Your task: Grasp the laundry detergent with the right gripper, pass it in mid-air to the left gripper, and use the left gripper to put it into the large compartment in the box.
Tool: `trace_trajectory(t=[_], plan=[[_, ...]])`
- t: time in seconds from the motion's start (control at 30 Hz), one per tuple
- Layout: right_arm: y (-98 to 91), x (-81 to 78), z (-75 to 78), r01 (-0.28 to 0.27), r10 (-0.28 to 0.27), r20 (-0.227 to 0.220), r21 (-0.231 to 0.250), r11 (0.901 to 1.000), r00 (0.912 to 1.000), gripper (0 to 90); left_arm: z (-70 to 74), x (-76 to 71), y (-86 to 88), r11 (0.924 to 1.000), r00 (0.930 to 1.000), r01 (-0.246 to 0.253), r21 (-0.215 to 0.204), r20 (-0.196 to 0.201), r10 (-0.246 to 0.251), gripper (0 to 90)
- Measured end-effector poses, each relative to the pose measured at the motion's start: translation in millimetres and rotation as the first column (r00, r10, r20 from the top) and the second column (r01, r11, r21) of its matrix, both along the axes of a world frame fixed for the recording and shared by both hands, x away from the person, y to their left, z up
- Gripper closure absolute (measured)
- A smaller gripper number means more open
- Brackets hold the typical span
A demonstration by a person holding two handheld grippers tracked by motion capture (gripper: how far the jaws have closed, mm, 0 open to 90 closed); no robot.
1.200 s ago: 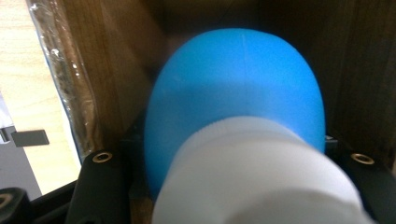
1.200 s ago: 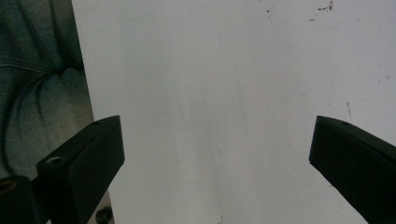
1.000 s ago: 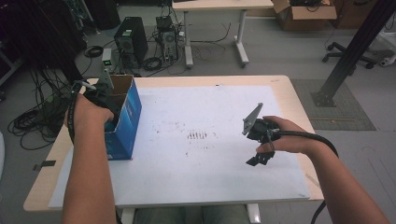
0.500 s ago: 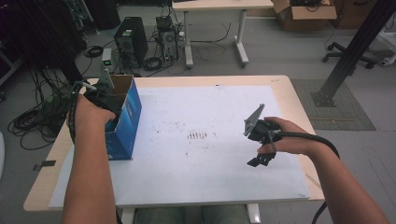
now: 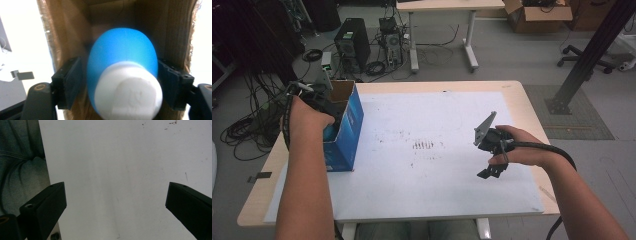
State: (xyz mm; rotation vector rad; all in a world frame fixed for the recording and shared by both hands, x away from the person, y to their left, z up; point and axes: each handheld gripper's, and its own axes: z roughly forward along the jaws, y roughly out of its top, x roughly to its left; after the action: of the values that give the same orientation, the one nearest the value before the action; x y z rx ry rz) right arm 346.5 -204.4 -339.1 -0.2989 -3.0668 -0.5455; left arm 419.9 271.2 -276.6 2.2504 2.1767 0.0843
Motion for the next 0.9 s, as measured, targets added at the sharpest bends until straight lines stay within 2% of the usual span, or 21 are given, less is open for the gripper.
trace_trajectory(t=[0.4,0.67,0.77,0.9], plan=[[-1.5,-2.6,3.1,-0.001,0.001,0.013,0.006,1.0000,0.9999,3.4,20.6,-6.3,-3.4,1.0000,0.9995,0.000,-0.001,0.032,0.000,18.5],[-3.3,-5.5,5.7,-0.004,0.004,0.022,0.014,0.9999,0.9998,3.4,35.3,-11.9,-8.4,0.9994,0.9991,0.029,0.020,0.032,-0.030,12.6],[-4.3,-6.7,6.9,-0.005,0.004,0.024,0.018,0.9998,0.9997,3.4,40.2,-14.1,-12.0,0.9982,0.9986,0.043,0.043,0.029,-0.044,8.2],[-5.5,-8.0,7.2,-0.004,0.004,0.026,0.019,0.9998,0.9996,3.4,46.3,-17.2,-14.5,0.9981,0.9985,0.038,0.049,0.037,-0.040,6.0]])
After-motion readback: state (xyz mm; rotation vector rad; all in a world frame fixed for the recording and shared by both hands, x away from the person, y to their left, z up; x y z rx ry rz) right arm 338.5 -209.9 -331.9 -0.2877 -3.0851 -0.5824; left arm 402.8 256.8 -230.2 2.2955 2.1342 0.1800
